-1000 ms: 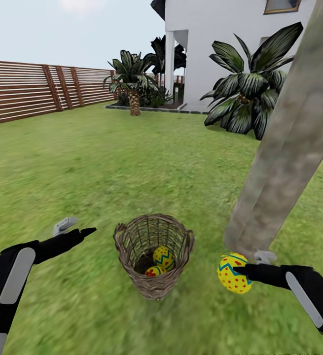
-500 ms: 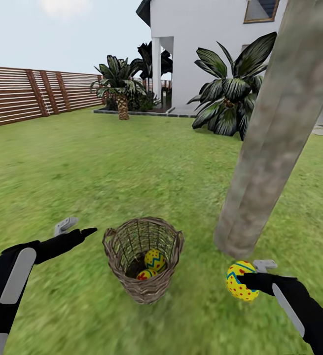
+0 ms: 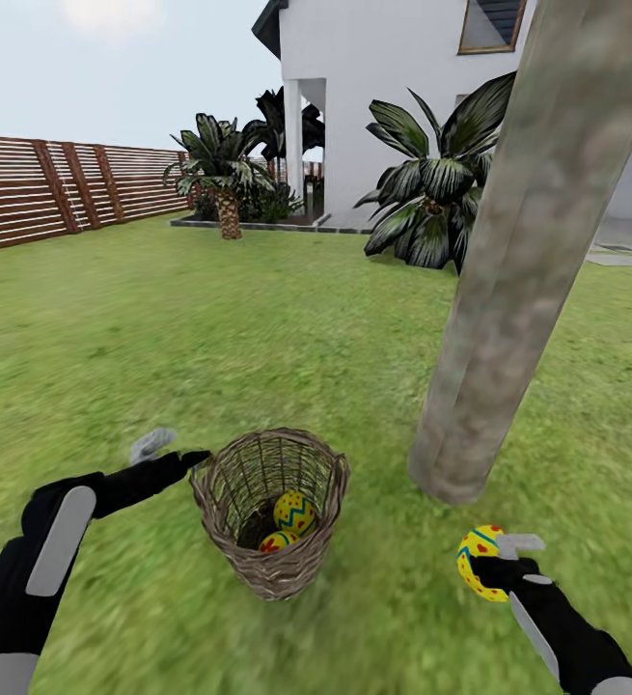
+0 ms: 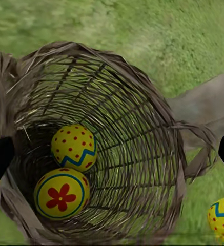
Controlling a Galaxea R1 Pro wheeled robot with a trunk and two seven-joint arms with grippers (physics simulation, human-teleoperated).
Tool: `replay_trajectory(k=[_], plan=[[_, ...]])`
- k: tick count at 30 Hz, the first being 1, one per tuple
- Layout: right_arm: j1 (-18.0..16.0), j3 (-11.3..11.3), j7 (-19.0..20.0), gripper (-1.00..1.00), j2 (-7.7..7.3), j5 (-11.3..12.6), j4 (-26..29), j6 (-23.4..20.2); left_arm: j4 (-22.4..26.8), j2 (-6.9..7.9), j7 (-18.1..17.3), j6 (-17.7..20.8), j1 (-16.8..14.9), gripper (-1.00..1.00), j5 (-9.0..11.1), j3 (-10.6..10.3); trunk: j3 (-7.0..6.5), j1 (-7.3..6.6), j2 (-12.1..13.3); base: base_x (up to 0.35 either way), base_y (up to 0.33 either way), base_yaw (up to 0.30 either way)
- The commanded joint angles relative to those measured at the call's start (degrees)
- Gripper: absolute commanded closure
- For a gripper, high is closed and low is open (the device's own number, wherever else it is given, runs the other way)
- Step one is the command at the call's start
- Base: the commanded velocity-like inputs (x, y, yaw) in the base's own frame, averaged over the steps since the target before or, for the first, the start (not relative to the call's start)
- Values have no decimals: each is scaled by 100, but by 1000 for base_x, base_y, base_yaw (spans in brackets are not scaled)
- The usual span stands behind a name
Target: Take the three Easter eggs out of the wicker basket on the lawn in the garden, then place them on the lawn next to a single tree (choose any tree) so that all three eggs are next to the same tree and none are left in the basket.
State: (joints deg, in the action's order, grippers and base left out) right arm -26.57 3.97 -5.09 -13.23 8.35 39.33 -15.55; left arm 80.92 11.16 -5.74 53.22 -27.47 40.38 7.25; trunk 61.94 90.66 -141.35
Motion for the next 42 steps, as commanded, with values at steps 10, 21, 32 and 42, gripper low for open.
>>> replay_trajectory(k=[10, 21, 32, 42], plan=[[-619, 42, -61, 100, 341, -228, -1486, 1731, -8, 0, -33, -13, -4, -100, -74, -928, 5, -1, -2, 0, 0, 0], [-1411, 40, -63, 100, 433, -228, -2920, 2212, -22, 0, -33, -13, -4, -100, -74, -1006, 5, -1, -2, 0, 0, 0], [-1421, 24, -63, 100, 394, -241, -2884, 2234, -22, 19, -35, -4, -4, -100, -81, -949, 96, 102, -190, 0, 0, 0], [-1412, 46, -63, 100, 417, -251, -2894, 2528, -24, 18, -33, 4, -4, -100, -83, -956, 318, 128, -203, 0, 0, 0]])
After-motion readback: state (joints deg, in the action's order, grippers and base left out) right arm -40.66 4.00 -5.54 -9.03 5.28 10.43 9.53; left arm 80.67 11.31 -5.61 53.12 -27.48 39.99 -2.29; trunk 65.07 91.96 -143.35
